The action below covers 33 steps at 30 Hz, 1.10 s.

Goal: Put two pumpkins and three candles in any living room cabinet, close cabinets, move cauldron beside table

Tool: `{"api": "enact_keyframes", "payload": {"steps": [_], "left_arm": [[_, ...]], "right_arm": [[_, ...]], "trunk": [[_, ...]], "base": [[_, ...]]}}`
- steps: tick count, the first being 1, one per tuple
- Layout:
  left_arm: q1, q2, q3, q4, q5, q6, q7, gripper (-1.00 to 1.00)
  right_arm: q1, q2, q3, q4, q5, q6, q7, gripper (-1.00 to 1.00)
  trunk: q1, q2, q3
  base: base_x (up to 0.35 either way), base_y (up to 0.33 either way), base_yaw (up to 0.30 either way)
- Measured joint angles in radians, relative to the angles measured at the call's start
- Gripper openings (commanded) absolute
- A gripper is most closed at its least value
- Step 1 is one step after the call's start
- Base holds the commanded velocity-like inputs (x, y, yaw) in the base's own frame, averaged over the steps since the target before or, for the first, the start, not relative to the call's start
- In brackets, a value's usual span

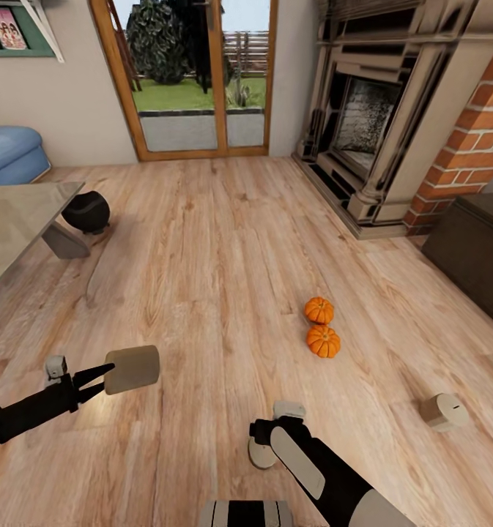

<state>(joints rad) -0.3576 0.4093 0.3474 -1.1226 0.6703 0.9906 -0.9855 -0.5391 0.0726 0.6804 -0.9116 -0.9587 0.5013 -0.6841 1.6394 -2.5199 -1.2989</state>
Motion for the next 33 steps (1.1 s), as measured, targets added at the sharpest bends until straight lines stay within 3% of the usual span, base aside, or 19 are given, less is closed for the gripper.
{"api": "enact_keyframes", "payload": {"steps": [2,6,9,25,33], "left_arm": [[0.001,0.0,0.0,-0.001,0.001,0.001,-0.016,-1.0],[0.018,0.001,0.004,-0.001,-0.01,0.001,-0.13,-1.0],[0.027,0.002,0.006,-0.001,-0.014,-0.001,-0.158,-1.0],[0.031,0.002,0.006,-0.003,-0.014,-0.001,-0.168,-1.0],[0.032,0.001,0.003,-0.012,-0.009,-0.001,-0.17,-1.0]], "right_arm": [[0.0,0.0,0.0,0.0,0.0,-0.001,0.001,1.0],[0.0,0.0,0.0,0.0,0.003,-0.003,0.03,1.0],[0.0,0.0,0.0,0.0,0.003,-0.004,0.065,1.0],[0.0,-0.002,0.0,0.001,0.004,-0.026,0.083,1.0],[0.0,-0.002,-0.02,0.04,0.004,-0.026,0.083,1.0]], "trunk": [[0.001,0.0,-0.008],[0.003,-0.001,-0.023],[0.004,-0.002,-0.035],[0.011,-0.006,-0.097],[0.015,-0.008,-0.128]], "base": [[0.0,0.0,0.0],[0.0,0.0,0.0],[0.0,0.0,0.0],[0.0,0.0,0.0],[0.0,0.0,0.0]]}}
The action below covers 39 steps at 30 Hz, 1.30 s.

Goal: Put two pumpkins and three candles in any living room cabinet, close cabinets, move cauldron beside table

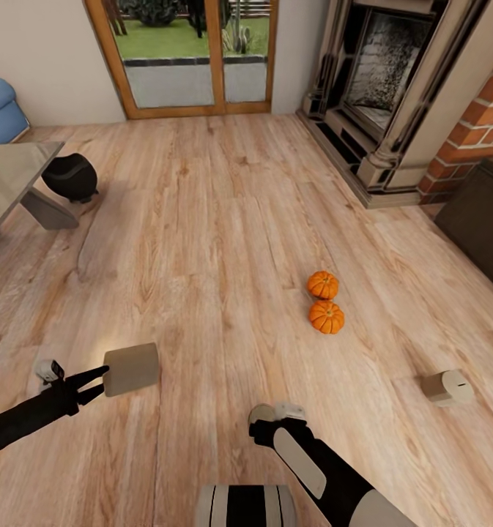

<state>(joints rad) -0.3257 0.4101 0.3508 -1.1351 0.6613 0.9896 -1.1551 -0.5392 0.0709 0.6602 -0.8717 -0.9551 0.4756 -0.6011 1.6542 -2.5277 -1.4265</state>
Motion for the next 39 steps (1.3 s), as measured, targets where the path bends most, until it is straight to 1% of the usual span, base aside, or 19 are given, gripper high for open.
{"api": "enact_keyframes", "payload": {"steps": [1,2,5,7,10,14,36,39], "left_arm": [[0.001,0.0,-0.001,-0.003,0.003,0.001,-0.002,-1.0],[0.002,0.0,-0.001,-0.007,0.005,0.001,-0.017,-1.0],[0.003,0.001,-0.002,-0.012,0.001,0.001,-0.086,-1.0],[0.004,0.001,-0.002,-0.012,-0.002,0.001,-0.13,-1.0],[0.004,0.0,-0.003,-0.011,-0.006,-0.001,-0.15,-1.0],[0.005,-0.001,-0.003,-0.005,-0.007,-0.002,-0.155,-1.0],[0.005,-0.001,-0.003,-0.001,-0.008,-0.003,-0.155,-1.0],[0.005,-0.001,-0.003,-0.001,-0.006,-0.003,-0.167,-1.0]], "right_arm": [[0.0,0.0,-0.001,0.002,0.0,0.0,0.0,1.0],[0.0,0.0,-0.001,0.003,0.0,0.0,0.0,1.0],[0.0,0.0,-0.001,0.004,0.0,0.0,0.0,1.0],[0.0,0.0,-0.001,0.005,0.0,0.0,0.0,1.0],[0.0,0.0,-0.001,0.005,0.0,0.0,0.0,1.0],[0.0,0.0,-0.002,0.006,0.0,0.0,0.0,1.0],[0.0,0.0,-0.002,0.006,0.0,0.0,0.0,1.0],[0.0,0.0,-0.002,0.006,0.0,0.0,0.0,1.0]], "trunk": [[0.0,0.0,-0.004],[0.001,0.0,-0.008],[0.002,-0.001,-0.019],[0.002,-0.001,-0.019],[0.002,-0.001,-0.019],[0.002,-0.001,-0.019],[0.002,-0.001,-0.019],[0.002,-0.001,-0.019]], "base": [[0.0,0.0,0.0],[0.0,0.0,0.0],[0.0,0.0,0.0],[0.0,0.0,0.0],[0.0,0.0,0.0],[0.007,0.0,0.0],[0.121,0.0,0.0],[0.015,0.0,0.0]]}}
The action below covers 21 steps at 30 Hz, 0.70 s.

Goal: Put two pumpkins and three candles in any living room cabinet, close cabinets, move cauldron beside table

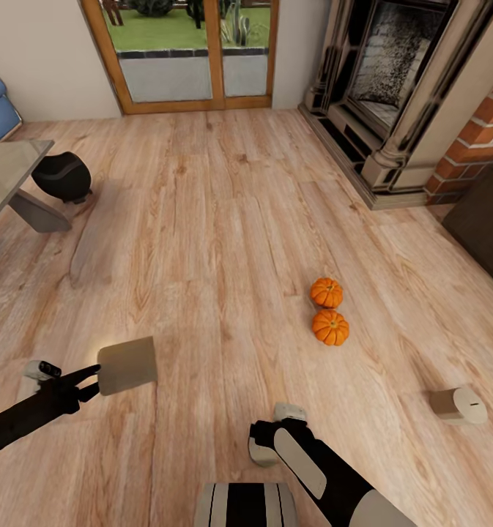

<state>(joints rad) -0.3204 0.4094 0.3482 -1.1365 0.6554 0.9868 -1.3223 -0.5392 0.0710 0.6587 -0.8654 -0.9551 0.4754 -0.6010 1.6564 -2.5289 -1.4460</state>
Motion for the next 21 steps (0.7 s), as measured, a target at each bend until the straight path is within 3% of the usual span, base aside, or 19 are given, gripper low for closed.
{"api": "enact_keyframes", "payload": {"steps": [14,21], "left_arm": [[0.0,0.0,0.001,0.0,-0.001,-0.001,-0.023,-1.0],[0.0,0.0,0.001,0.0,0.0,-0.001,-0.023,-1.0]], "right_arm": [[0.0,0.001,0.0,0.001,0.0,0.0,0.0,1.0],[0.0,0.002,0.001,0.002,0.0,-0.001,0.0,1.0]], "trunk": [[0.0,0.0,0.0],[0.002,-0.001,-0.019]], "base": [[0.001,0.0,0.0],[0.0,0.0,0.0]]}}
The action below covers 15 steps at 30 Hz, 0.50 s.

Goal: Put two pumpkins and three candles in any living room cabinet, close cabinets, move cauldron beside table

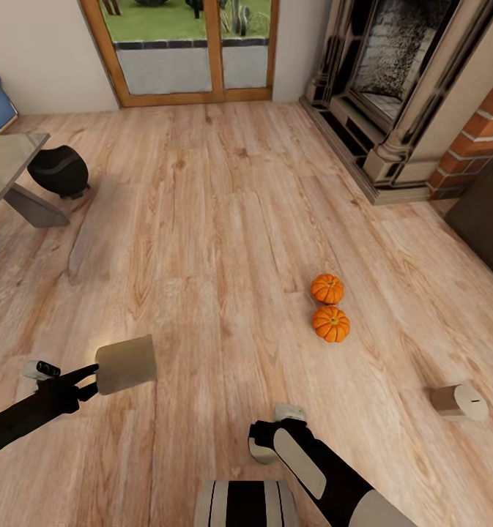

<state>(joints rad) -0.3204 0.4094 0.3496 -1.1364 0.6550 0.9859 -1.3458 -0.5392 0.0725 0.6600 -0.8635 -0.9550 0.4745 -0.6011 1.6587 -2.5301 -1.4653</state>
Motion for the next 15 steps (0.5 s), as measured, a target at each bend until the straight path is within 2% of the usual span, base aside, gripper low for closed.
{"api": "enact_keyframes", "payload": {"steps": [2,7,15], "left_arm": [[0.0,0.0,0.0,0.0,0.0,0.0,0.0,-1.0],[0.0,0.0,0.0,0.0,-0.002,-0.001,0.0,-1.0],[0.0,0.0,0.0,0.0,0.0,0.0,0.0,-1.0]], "right_arm": [[0.0,0.0,0.0,0.001,0.0,0.0,0.0,1.0],[0.0,0.0,0.0,0.001,0.0,0.0,0.0,1.0],[0.0,0.0,0.0,0.001,0.0,0.0,0.0,1.0]], "trunk": [[0.0,0.0,0.0],[0.002,-0.001,-0.019],[0.002,-0.001,-0.019]], "base": [[0.0,0.0,0.0],[0.0,0.0,0.0],[0.0,0.0,0.0]]}}
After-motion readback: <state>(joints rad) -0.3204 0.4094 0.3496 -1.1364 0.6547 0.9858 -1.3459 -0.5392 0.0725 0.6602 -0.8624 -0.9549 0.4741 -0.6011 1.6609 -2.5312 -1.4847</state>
